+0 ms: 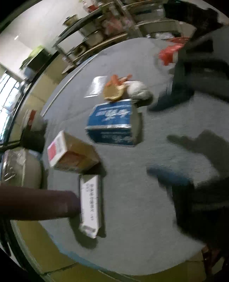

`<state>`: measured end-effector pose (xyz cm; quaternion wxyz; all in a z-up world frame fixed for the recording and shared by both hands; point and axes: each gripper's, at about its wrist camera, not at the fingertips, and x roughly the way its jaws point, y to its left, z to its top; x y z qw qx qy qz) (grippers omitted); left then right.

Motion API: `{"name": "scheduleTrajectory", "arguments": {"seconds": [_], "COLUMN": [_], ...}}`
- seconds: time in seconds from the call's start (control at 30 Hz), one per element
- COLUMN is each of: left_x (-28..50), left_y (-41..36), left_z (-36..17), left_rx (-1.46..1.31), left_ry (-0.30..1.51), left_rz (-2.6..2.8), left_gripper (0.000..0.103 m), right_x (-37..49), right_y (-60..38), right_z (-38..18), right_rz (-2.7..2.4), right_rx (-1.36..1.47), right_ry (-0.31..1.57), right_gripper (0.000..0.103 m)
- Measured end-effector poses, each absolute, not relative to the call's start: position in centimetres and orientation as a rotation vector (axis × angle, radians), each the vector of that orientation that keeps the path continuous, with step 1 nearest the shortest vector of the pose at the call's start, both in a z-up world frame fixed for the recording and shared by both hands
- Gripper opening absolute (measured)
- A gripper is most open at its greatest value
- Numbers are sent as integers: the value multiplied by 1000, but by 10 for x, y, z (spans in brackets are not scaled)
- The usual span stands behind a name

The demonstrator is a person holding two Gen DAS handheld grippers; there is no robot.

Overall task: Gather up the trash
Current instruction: 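Close the left tool on the blue-and-white toothpaste box and lift it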

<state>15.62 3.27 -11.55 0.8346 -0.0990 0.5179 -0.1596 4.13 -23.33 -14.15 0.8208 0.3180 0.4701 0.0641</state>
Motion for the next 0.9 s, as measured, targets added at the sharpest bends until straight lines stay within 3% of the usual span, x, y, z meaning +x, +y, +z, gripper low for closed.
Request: {"name": "scheduleTrajectory", "arguments": {"seconds": [0.43, 0.9], "left_x": [198, 219], "left_y": [-42, -22], "left_z": [-140, -146], "left_rx": [-3, -230], "left_ry": [1148, 1230], "left_rz": [-289, -244], "left_gripper": [75, 76], "right_x": [51, 50], "right_y": [-230, -226], "right_z": [-155, -154], "right_rz": [143, 156], "right_rx": [675, 630], "right_ry": [1019, 1006], "right_gripper": [47, 47]}}
